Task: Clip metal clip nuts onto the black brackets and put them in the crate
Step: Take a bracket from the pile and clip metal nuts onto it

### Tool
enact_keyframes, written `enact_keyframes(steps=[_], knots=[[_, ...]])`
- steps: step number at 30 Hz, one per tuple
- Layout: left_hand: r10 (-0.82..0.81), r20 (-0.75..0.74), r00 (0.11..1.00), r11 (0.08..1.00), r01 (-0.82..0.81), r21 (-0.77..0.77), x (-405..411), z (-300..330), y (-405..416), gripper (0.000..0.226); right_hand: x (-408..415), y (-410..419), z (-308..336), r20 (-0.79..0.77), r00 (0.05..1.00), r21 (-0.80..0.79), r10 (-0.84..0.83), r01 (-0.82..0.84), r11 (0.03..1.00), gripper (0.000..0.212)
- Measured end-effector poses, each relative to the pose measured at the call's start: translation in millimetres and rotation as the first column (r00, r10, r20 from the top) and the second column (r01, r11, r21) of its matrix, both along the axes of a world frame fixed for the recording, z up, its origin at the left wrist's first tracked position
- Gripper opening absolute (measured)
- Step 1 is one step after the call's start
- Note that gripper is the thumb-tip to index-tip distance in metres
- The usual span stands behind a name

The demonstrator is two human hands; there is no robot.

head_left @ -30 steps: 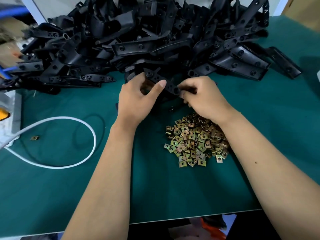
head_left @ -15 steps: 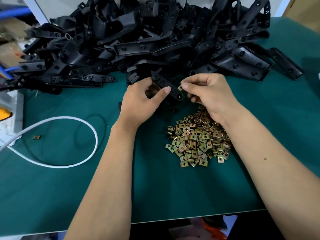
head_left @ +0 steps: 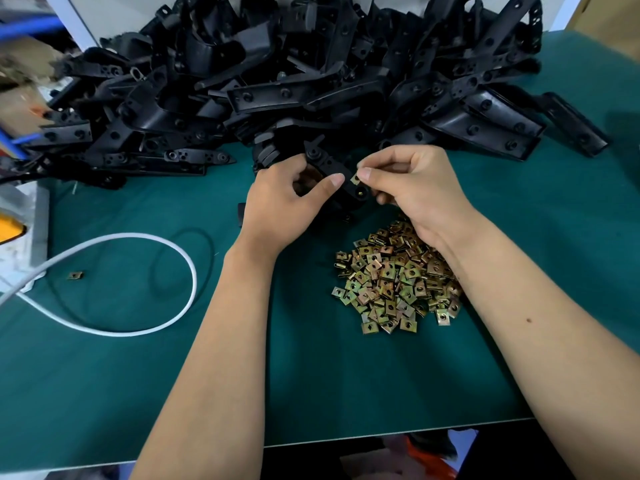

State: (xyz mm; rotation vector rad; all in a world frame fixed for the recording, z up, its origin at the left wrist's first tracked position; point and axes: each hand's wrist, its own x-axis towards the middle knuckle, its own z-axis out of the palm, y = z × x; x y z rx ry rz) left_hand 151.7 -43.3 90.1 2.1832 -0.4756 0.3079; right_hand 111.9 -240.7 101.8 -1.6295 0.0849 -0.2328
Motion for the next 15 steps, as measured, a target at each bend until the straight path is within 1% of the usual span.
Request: enact_keyframes(steps=[6,15], knots=[[0.02,-0.009,1.0,1.0,-0.02,0.012,-0.9,1.2,-1.6,0.038,0.0,1.8,-0.9,0.038,0.999,-0.071,0.012,-0.009,0.997,0.022],[0.027,-0.038,0.999,1.0,-0.026,0.011,-4.5,4.3,-3.0,0.037,-4.3,5.3,3.0,0.027,0.998,-0.068,0.05,-0.048,0.997,0.026]])
